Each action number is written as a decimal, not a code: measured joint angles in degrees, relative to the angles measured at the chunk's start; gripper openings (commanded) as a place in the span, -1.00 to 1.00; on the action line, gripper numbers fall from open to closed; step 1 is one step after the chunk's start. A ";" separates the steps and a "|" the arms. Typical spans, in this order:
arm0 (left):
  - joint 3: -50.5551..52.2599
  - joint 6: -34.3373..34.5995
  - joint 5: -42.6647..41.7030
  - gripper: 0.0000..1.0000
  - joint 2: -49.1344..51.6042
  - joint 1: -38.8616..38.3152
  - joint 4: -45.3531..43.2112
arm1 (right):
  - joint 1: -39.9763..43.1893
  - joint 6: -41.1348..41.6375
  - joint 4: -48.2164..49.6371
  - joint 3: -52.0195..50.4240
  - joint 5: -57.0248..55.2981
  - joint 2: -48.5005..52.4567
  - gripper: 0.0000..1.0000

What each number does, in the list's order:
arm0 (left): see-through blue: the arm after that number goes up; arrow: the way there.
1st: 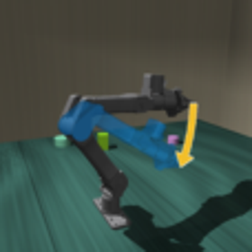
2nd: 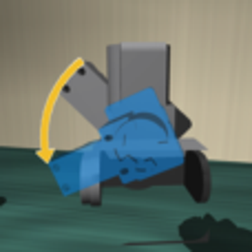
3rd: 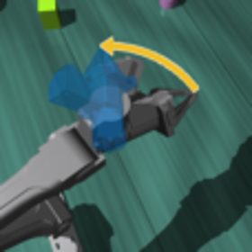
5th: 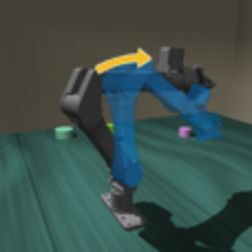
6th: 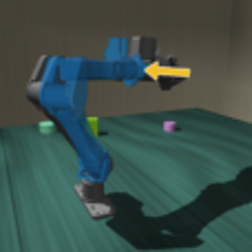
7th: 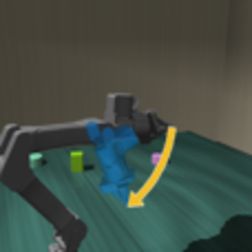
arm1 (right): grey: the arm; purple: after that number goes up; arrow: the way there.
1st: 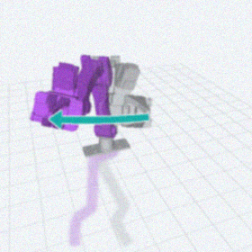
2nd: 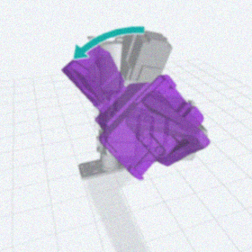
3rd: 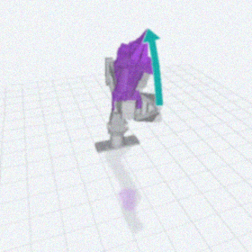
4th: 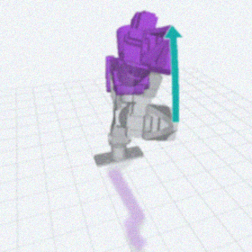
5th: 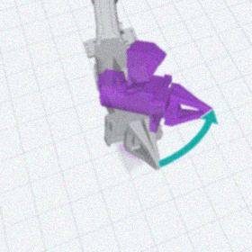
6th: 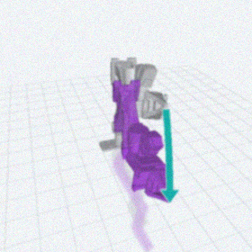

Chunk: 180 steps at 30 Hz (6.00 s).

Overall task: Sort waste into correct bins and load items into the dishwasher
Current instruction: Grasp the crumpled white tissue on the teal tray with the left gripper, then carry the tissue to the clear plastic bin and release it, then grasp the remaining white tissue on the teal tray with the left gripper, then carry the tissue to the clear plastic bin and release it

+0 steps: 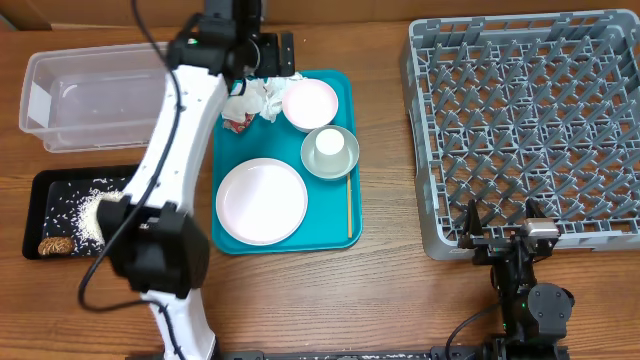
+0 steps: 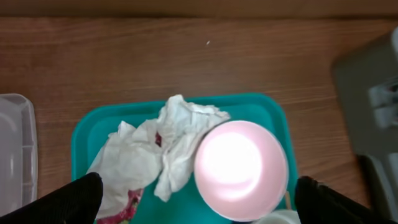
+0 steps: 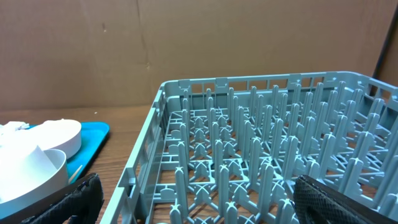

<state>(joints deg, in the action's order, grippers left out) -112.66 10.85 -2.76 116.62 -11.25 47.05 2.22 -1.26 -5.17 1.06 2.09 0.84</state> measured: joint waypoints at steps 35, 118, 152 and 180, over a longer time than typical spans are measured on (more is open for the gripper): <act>0.02 10.82 14.23 0.12 17.00 0.00 -5.14 | 0.00 -0.04 0.02 0.00 0.00 0.00 1.00; -16.59 1.46 -10.60 0.66 6.29 7.34 22.03 | 0.00 0.00 0.00 0.00 0.00 0.00 1.00; -16.59 2.25 2.40 -0.06 24.20 2.95 14.40 | 0.00 -0.02 0.04 0.00 0.00 0.00 1.00; -15.80 2.21 2.54 -0.07 24.20 1.46 11.87 | 0.00 -0.02 0.00 0.00 0.00 0.00 1.00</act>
<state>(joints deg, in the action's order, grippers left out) -128.46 13.06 -0.23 140.81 -9.78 58.92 2.22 -1.28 -5.17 1.06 2.09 0.84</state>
